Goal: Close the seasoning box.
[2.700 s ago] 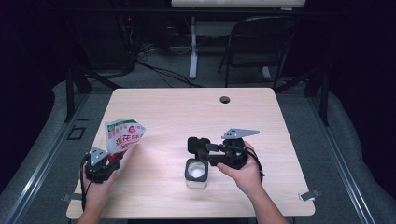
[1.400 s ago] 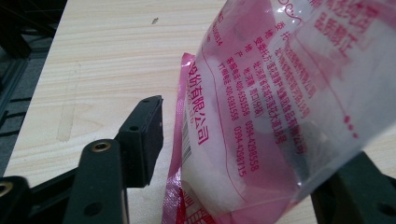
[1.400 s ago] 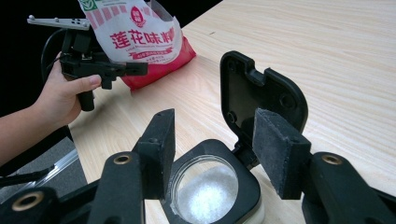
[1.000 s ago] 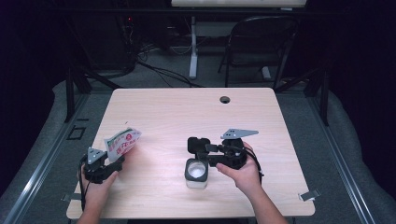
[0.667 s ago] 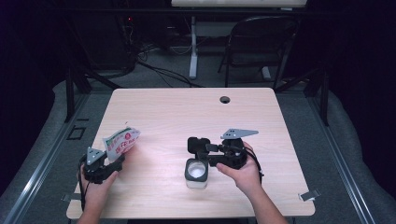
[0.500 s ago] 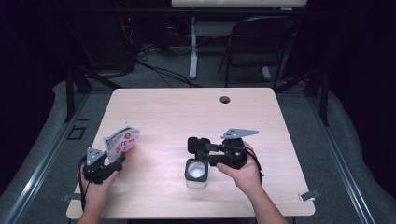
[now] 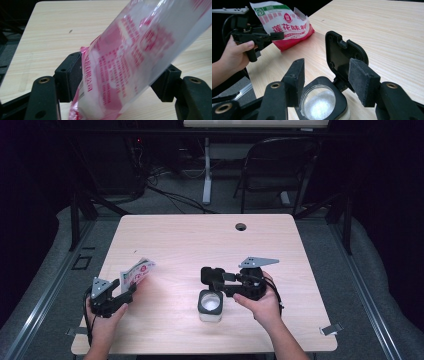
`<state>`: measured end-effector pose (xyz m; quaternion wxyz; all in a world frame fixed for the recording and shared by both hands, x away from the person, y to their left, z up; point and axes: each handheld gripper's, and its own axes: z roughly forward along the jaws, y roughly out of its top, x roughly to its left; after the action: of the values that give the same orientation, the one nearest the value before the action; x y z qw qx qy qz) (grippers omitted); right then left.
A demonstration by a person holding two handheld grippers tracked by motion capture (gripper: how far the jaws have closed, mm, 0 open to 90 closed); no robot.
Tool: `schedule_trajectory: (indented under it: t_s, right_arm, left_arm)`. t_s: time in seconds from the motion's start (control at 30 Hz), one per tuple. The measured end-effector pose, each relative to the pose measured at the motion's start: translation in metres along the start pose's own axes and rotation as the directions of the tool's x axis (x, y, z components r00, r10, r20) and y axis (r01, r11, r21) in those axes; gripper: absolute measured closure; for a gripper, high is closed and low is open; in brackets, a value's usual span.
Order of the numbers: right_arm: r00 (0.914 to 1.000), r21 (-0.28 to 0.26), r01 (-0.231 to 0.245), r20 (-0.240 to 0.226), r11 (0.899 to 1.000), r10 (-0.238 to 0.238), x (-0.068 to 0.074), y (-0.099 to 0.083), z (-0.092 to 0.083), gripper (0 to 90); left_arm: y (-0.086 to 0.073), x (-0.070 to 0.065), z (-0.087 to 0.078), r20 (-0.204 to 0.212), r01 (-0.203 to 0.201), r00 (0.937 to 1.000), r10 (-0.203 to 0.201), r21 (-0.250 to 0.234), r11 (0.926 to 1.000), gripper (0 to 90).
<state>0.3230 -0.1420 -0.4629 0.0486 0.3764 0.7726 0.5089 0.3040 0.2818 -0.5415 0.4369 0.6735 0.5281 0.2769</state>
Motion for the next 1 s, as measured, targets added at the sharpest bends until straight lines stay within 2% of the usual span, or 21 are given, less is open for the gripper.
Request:
schedule_trajectory:
  t_s: [0.17, 0.37, 0.5, 0.67, 0.8, 1.0]
  right_arm:
    - [1.0000, 0.000, -0.006, 0.007, 1.000, 0.006, -0.003, 0.000, -0.002, 47.0]
    - [0.9999, -0.015, -0.013, 0.006, 1.000, 0.013, -0.004, 0.002, -0.009, 50.4]
    - [0.9991, -0.015, -0.012, 0.040, 1.000, 0.012, -0.009, 0.003, -0.012, 50.6]
    - [0.9965, -0.024, -0.029, 0.078, 0.999, 0.031, -0.017, 0.002, -0.014, 50.0]
    - [0.9946, -0.018, -0.039, 0.096, 0.999, 0.041, -0.023, 0.001, -0.013, 47.1]
    - [0.9946, 0.006, -0.029, 0.100, 1.000, 0.029, -0.027, 0.002, -0.004, 45.7]
  left_arm:
    - [0.000, -0.018, -0.007, 0.045, -0.029, 0.9986, 0.029, -0.008, 0.9995, 32.3]
    - [-0.001, -0.038, -0.013, 0.092, -0.080, 0.9926, 0.079, 0.004, 0.9968, 32.3]
    - [-0.002, -0.049, -0.016, 0.112, -0.115, 0.9872, 0.113, 0.007, 0.9934, 32.3]
    - [-0.007, -0.063, -0.009, 0.140, -0.163, 0.9775, 0.158, 0.027, 0.9863, 32.4]
    - [-0.012, -0.076, -0.004, 0.160, -0.217, 0.9651, 0.207, 0.048, 0.9749, 32.4]
    - [-0.017, -0.089, -0.007, 0.188, -0.250, 0.9531, 0.237, 0.049, 0.9669, 32.4]
